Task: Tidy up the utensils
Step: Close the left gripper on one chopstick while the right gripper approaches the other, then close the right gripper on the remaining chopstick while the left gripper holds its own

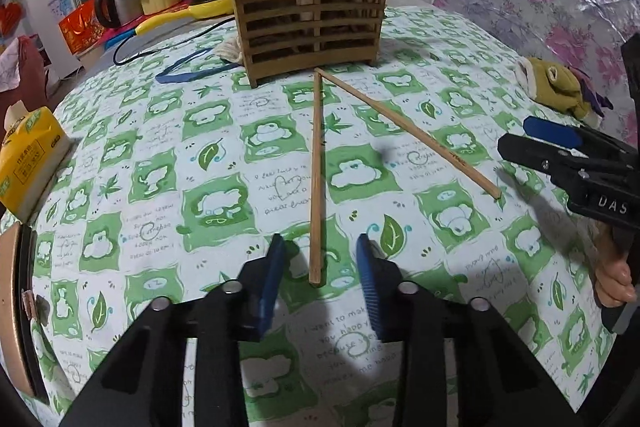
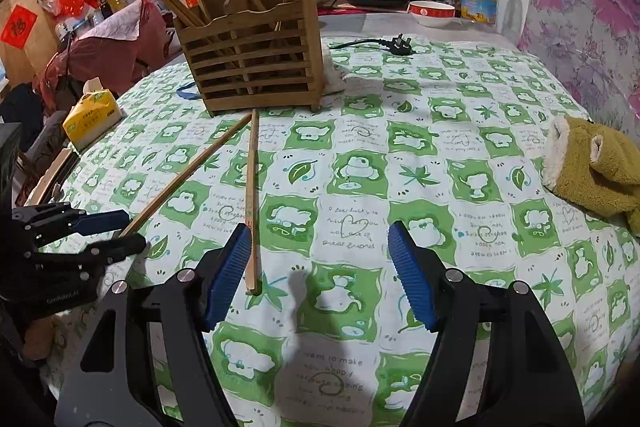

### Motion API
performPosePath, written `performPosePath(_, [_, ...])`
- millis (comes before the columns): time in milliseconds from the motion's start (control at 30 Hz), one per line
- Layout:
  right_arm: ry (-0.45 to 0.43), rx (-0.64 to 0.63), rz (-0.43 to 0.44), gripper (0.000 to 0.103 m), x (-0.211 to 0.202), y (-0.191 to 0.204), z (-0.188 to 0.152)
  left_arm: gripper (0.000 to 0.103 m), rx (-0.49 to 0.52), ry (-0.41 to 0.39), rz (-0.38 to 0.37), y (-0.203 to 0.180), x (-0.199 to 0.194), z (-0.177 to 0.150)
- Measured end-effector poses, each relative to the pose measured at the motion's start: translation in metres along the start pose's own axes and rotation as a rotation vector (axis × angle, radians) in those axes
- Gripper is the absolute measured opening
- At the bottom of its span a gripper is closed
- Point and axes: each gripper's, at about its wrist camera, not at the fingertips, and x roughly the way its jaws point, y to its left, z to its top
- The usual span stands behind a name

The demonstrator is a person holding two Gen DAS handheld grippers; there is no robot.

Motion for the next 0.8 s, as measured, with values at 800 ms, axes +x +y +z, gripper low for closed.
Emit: performPosePath(800, [0.021, -0.107, 0.041, 0.064, -0.009, 0.022, -0.016, 0.006, -0.081, -0.002, 0.024, 0.018, -0.020, -0.023])
